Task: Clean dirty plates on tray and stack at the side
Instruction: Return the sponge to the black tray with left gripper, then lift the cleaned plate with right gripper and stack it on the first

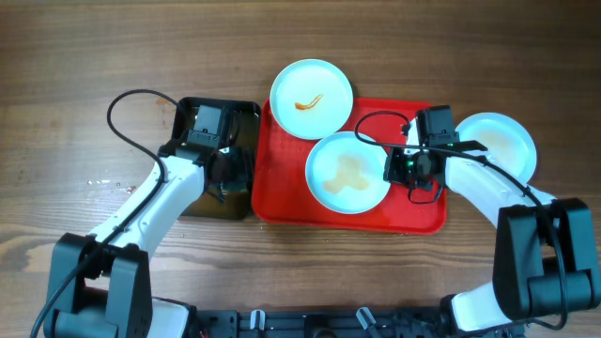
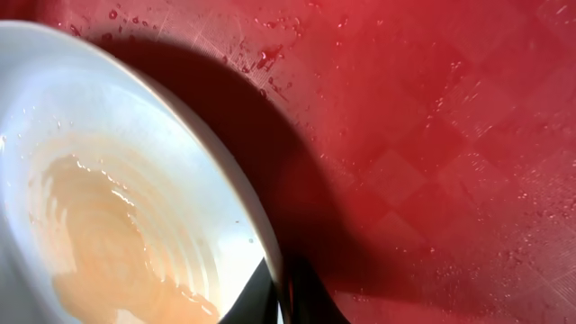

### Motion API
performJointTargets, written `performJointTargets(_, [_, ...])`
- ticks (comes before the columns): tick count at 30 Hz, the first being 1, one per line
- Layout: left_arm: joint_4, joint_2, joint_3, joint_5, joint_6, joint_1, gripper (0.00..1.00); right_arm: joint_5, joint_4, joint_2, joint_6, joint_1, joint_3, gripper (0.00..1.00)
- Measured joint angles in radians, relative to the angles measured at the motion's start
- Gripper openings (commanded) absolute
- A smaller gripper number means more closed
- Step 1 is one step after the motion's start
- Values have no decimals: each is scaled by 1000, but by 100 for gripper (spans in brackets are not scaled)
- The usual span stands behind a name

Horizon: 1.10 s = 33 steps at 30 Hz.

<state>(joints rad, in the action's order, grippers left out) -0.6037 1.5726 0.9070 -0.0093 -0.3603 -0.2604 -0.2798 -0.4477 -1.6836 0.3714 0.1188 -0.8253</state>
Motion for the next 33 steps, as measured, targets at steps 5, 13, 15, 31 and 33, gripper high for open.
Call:
performJointTargets(5, [0,0,0,0,-5,0,75,-116,-19,-11,-2,-5,6,4])
performJointTargets(13, [2,0,0,0,-5,0,78,-8,-68,137,-6,-5,24,4])
performJointTargets(15, [10,0,0,1,-5,0,78,98,-68,232,-29,-5,24,4])
performJointTargets(31, [27,0,0,7,-5,0,79,738,-75,424,-232,257,22,4])
performJointTargets(33, [27,0,0,8,-5,0,79,899,-16,424,-316,343,19,4])
